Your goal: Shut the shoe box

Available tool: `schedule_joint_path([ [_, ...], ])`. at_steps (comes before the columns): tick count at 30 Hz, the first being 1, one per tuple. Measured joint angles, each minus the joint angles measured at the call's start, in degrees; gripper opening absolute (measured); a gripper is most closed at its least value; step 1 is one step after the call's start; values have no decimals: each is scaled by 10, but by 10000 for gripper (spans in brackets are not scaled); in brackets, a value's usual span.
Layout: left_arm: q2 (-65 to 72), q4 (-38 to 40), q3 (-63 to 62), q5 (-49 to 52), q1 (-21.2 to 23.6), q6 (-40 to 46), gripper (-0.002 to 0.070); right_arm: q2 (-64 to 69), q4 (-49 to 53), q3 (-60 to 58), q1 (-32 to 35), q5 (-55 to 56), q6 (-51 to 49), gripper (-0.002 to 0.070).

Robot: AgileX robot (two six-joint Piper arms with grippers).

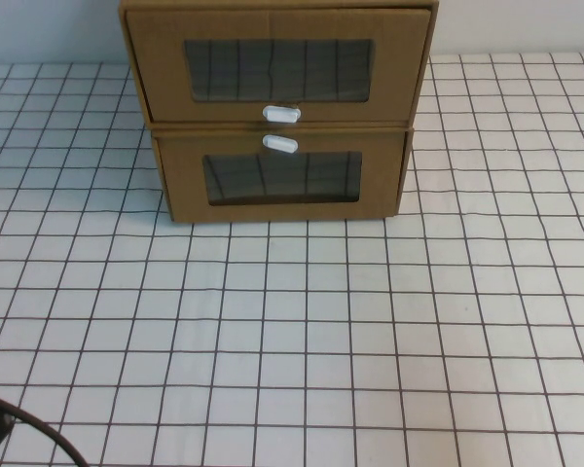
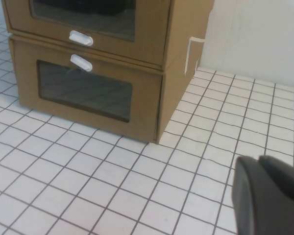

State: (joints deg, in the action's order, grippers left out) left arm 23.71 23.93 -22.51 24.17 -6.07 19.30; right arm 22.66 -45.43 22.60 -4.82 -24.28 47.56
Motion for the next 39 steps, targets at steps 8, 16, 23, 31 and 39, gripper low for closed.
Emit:
schedule_joint_path([
  [8,0,0,0,-1,0,0,-5,0,-9,0,0,-40,0,-13],
  [16,0,0,0,-1,0,0,-6,0,-9,0,0,-100,0,-13],
  [23,-23,0,0,-1,0,0,-5,0,-9,0,0,-149,0,-13],
  [31,-129,-73,50,-63,0,-7,-6,-1,-12,0,0,-195,0,-13],
  [39,-233,-239,206,-142,0,-139,-5,-1,-20,0,0,-217,0,-13],
])
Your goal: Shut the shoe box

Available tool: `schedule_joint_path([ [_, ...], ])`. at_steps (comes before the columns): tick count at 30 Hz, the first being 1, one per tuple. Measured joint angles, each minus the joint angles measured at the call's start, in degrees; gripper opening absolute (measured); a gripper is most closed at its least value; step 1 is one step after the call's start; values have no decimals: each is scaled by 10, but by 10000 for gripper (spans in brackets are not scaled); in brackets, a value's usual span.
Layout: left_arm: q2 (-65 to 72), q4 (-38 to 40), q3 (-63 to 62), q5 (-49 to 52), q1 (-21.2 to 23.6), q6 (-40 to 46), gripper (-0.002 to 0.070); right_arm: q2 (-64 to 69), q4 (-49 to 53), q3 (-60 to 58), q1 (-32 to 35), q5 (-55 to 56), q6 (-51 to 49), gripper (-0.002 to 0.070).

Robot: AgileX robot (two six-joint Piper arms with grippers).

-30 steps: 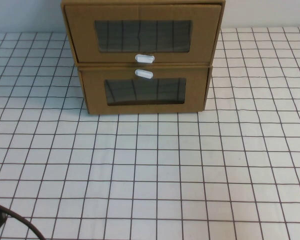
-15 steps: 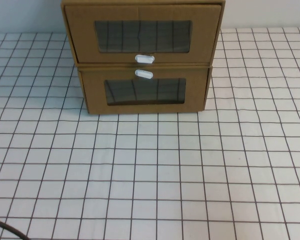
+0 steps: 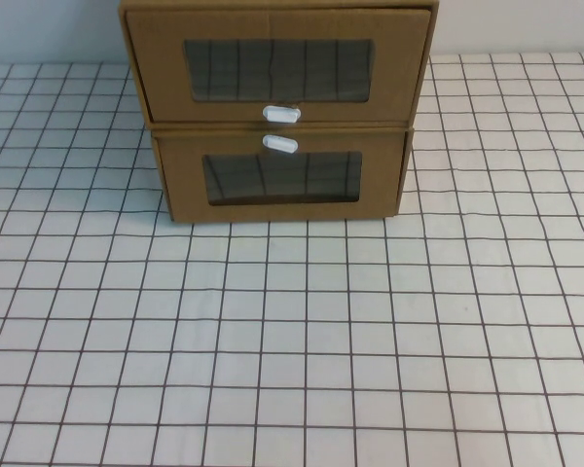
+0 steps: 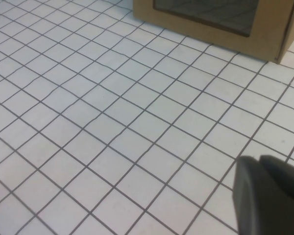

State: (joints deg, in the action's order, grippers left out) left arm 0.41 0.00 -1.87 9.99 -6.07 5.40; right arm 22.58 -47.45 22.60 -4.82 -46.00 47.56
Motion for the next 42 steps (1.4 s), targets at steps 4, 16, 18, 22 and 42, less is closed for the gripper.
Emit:
schedule_joint_path([
  [4,-9,-14,32,36,0,-11,-5,0,-1,0,0,-8,0,-13],
  [16,-10,-16,34,121,0,-12,-6,0,-1,0,0,-10,0,-13],
  [18,-10,-16,34,121,0,-12,-6,0,-1,0,0,-10,0,-13],
  [22,-10,-17,34,121,0,-12,-5,0,-1,0,0,-10,0,-13],
  [42,-10,-17,34,121,0,-12,-5,-3,-2,-2,0,-11,0,-13],
])
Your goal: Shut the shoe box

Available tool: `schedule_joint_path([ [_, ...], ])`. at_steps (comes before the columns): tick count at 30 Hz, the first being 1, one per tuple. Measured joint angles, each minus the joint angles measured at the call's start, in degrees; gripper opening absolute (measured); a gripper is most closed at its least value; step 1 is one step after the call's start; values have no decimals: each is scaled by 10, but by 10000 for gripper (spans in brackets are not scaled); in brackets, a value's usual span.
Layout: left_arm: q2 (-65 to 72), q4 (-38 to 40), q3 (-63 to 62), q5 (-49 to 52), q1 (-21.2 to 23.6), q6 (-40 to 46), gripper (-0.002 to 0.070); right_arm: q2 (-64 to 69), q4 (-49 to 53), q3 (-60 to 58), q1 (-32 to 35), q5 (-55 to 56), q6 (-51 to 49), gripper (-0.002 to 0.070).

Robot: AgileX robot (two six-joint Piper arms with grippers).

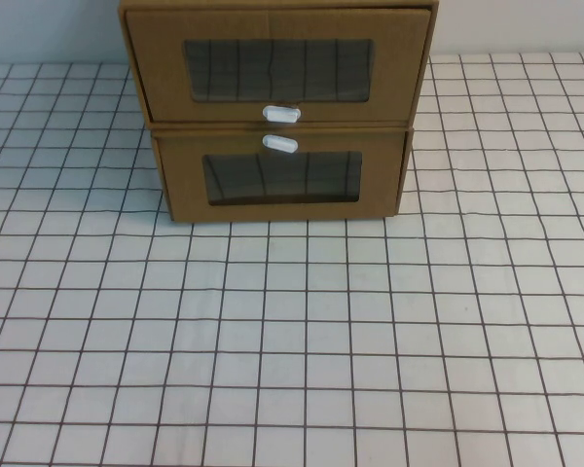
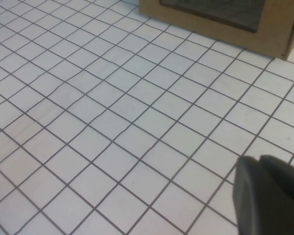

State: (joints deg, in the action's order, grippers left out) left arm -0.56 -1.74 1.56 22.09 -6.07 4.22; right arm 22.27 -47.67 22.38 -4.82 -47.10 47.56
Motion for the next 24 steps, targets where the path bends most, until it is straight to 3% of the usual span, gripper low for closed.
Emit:
schedule_joint_path([
  [6,0,0,0,0,0,0,-5,-76,55,-31,0,79,-38,-13],
  [17,-1,0,0,1,0,0,-5,-227,357,-212,0,294,-364,-13],
  [24,-1,0,0,2,0,0,-5,-227,429,-237,16,269,-440,-13],
])
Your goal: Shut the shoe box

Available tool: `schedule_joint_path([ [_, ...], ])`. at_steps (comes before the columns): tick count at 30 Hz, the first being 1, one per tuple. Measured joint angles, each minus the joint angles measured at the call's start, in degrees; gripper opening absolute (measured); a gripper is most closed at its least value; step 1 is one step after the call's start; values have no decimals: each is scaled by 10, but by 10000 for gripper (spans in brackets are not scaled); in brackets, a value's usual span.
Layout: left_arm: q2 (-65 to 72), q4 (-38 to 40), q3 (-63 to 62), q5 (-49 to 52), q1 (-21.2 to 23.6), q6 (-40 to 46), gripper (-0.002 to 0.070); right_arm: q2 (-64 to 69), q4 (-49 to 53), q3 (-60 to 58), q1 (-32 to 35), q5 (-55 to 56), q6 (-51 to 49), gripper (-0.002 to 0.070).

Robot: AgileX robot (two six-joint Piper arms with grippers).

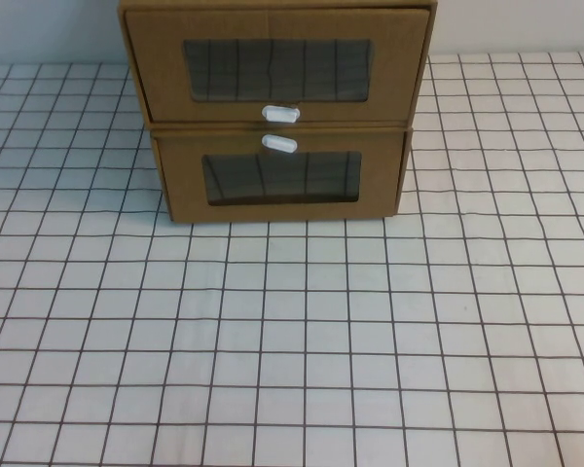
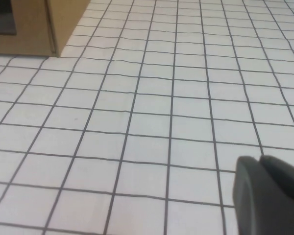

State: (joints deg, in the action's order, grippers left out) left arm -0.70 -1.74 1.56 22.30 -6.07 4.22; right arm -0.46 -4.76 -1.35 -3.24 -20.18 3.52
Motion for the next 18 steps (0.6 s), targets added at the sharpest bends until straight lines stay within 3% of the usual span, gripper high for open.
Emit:
schedule_joint_path([
  [18,0,0,0,0,0,0,-6,0,12,0,6,-2,-24,-13],
])
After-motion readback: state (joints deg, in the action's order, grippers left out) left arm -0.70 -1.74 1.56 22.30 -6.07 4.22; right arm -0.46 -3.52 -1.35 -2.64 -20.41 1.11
